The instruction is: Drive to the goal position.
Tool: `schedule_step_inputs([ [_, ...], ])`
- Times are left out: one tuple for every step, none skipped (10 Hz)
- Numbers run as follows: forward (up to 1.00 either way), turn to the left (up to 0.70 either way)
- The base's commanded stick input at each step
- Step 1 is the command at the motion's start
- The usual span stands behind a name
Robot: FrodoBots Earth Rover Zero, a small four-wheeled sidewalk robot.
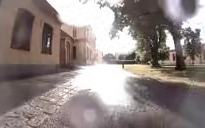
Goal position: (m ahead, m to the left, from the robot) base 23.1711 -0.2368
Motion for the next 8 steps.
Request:
schedule_step_inputs([
  [0.85,0.0],
  [0.85,0.0],
  [0.85,0.0],
  [0.85,0.0],
  [0.85,0.0],
  [0.85,0.0],
  [0.85,0.0],
  [0.85,0.0],
])
